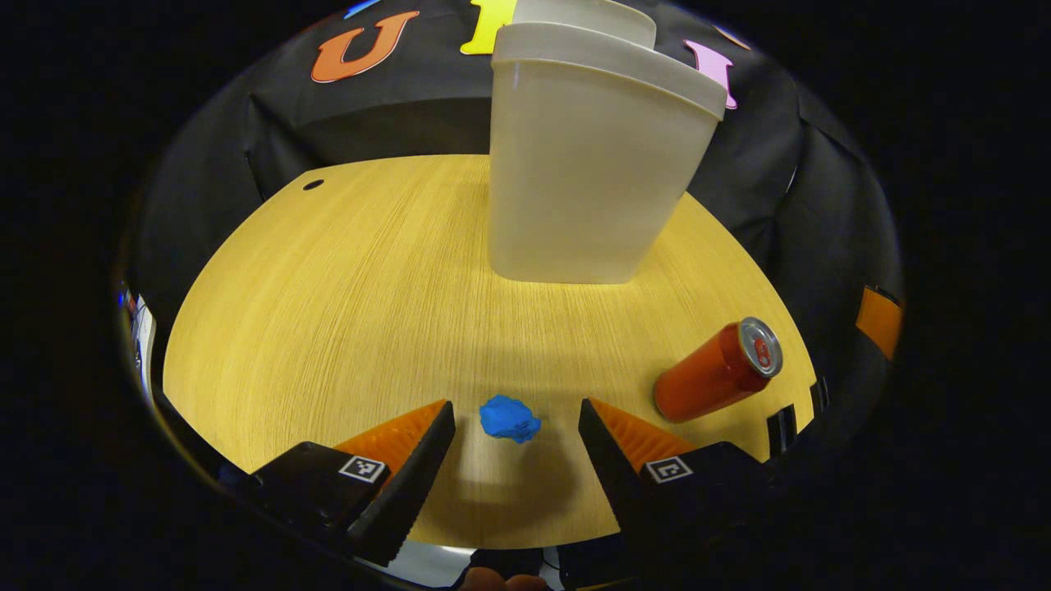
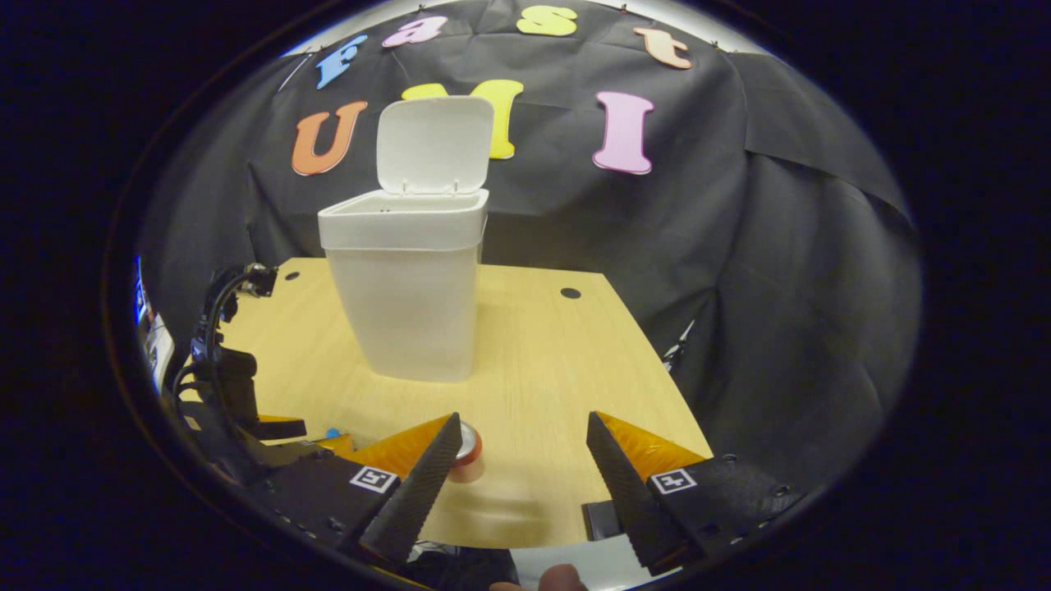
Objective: Press the lid of the desktop garbage bin to open it, pick up the crumpled paper on the desktop and throw it into the bin, then pick up the pop can on the desktop and drop it into the bin, and finally close the garbage bin lid.
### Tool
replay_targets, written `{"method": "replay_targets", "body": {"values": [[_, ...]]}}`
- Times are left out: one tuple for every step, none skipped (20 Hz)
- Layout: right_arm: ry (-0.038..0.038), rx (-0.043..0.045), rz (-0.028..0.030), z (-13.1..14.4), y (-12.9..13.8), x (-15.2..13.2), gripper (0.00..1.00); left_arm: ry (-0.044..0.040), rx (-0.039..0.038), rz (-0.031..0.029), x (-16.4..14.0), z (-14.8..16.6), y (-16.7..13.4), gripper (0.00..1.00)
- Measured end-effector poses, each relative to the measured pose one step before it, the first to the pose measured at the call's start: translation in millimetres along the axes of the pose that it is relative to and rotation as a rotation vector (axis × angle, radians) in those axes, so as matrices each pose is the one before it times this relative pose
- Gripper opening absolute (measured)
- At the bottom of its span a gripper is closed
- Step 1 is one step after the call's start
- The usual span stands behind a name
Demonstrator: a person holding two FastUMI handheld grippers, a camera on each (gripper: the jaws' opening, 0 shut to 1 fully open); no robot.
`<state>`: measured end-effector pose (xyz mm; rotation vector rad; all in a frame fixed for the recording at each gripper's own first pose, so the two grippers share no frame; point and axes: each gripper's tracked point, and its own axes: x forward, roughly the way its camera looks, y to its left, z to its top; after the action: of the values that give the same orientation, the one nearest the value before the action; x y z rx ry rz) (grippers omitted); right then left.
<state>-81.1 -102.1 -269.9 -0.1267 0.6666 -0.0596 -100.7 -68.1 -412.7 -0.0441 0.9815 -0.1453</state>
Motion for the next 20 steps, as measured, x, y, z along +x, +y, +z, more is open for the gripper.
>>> {"method": "replay_targets", "body": {"values": [[0.01179, 0.00394, -0.00107, -3.54, 0.28, 1.09, 0.96, 0.01165, -0.00056, 0.00209, 4.20, -3.12, 1.95, 0.99], [0.00871, 0.00259, 0.00092, -2.62, 1.26, 1.13, 0.96, 0.01170, -0.00115, 0.00087, 3.51, -2.89, 2.16, 0.99], [0.00327, -0.00216, 0.00060, -1.30, 0.82, 0.63, 0.96, 0.01153, -0.00206, -0.00524, 2.50, -2.53, 0.68, 0.99], [0.00176, -0.00650, -0.00072, -1.55, 0.23, 0.73, 0.96, 0.00796, -0.00246, -0.00363, 2.97, -1.55, 0.93, 0.99], [0.00269, -0.00486, -0.00023, -0.12, 0.52, 0.68, 0.96, 0.00690, -0.00112, -0.00107, 2.38, -2.02, 0.36, 0.99], [0.00338, 0.00144, 0.00114, -1.31, 1.10, 0.87, 0.96, 0.00750, 0.00057, 0.00404, 1.17, -2.77, 1.17, 1.00], [0.00564, 0.00573, 0.00194, -1.73, 1.06, 0.50, 0.96, 0.00387, 0.00111, 0.00476, 1.28, -1.07, 1.31, 1.00], [0.00666, 0.00547, 0.00096, -2.62, 1.17, 0.56, 0.94, 0.00304, 0.00072, 0.00049, 0.65, -0.39, 0.79, 0.98], [0.00478, 0.00459, 0.00060, -2.01, 0.72, 0.03, 0.94, 0.00389, 0.00029, 0.00201, 0.49, 0.70, 1.10, 0.98], [0.00604, 0.00261, 0.00131, -2.79, 1.03, 0.25, 0.94, 0.00225, -0.00061, -0.00017, 0.53, 1.46, 0.77, 0.98], [0.00679, -0.00017, 0.00060, -2.66, 0.52, -0.05, 0.96, 0.00261, -0.00084, 0.00193, 0.68, 2.15, 1.17, 0.98], [0.00579, -0.00006, -0.00032, -2.17, 0.52, -0.71, 0.96, 0.00450, -0.00148, 0.00246, 0.40, 2.31, 1.16, 0.96], [0.00310, 0.00176, 0.00113, 0.13, -0.51, 0.10, 0.94, 0.00520, -0.00238, 0.00146, -0.26, 2.70, 0.82, 0.95], [0.00323, 0.00137, 0.00003, -1.72, 0.58, 0.01, 0.94, 0.00462, 0.00006, 0.00372, -0.87, 2.27, 0.71, 0.90], [0.00379, 0.00118, 0.00109, -3.21, 1.12, 0.75, 0.94, -0.00079, 0.00602, 0.00071, -1.80, 3.76, -0.39, 0.88], [0.00307, 0.00168, 0.00044, -2.22, 1.28, -0.18, 0.94, -0.00084, 0.00982, 0.00202, -0.94, 3.84, -0.45, 0.84], [0.00295, 0.00181, 0.00218, -0.64, 1.30, 0.04, 0.96, 0.00118, 0.01043, 0.00211, -1.18, 4.30, -0.71, 0.82], [0.00640, 0.00051, 0.00186, -2.63, 1.62, -0.03, 0.94, -0.00059, 0.01164, 0.00493, -1.03, 5.17, -0.29, 0.78], [0.01002, -0.00061, 0.00310, -2.76, 2.79, -0.35, 0.96, 0.00022, 0.00636, 0.00539, -1.24, 5.78, 0.03, 0.76], [0.00543, -0.00213, 0.00508, -2.31, 2.73, -1.43, 0.96, 0.00074, -0.00193, 0.00222, -1.39, 6.83, -0.35, 0.68]]}}
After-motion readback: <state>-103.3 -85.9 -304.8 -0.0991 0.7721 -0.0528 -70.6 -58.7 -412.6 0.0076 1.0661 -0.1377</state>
